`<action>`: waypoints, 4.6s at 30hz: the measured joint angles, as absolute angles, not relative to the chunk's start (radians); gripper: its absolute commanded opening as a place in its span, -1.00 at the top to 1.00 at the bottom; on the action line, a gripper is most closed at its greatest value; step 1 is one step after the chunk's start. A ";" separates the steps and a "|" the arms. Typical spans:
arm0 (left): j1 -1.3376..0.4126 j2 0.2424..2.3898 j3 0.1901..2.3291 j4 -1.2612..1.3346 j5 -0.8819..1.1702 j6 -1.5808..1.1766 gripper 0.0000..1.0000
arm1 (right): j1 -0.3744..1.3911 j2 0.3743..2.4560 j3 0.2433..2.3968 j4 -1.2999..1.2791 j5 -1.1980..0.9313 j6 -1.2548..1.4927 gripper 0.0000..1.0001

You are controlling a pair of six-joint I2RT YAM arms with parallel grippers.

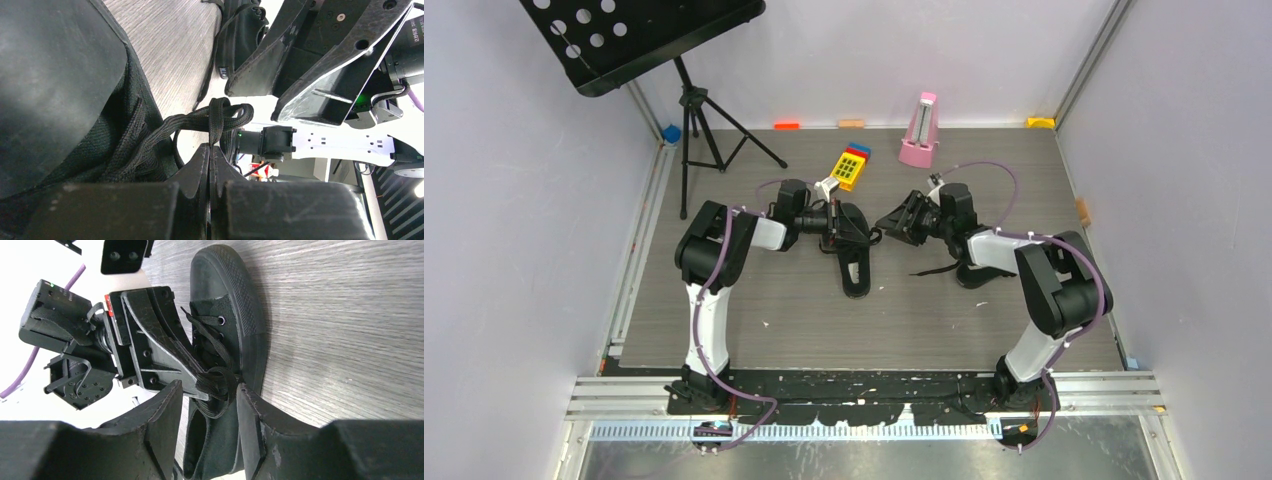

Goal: Tie the shoes
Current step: Tie the shoelace on the shoe.

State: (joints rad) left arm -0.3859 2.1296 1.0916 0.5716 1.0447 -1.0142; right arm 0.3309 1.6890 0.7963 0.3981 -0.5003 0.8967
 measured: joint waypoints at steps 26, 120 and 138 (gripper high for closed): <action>-0.386 2.130 1.092 0.564 1.044 -1.006 1.00 | 0.384 1.713 0.928 0.202 -0.457 0.775 0.79; -0.397 2.241 1.135 0.728 1.125 -1.202 1.00 | 0.453 1.970 1.321 0.000 -0.388 0.767 0.45; -0.397 2.241 1.129 0.752 1.118 -1.227 1.00 | 0.406 1.921 1.329 -0.059 -0.364 0.767 -0.23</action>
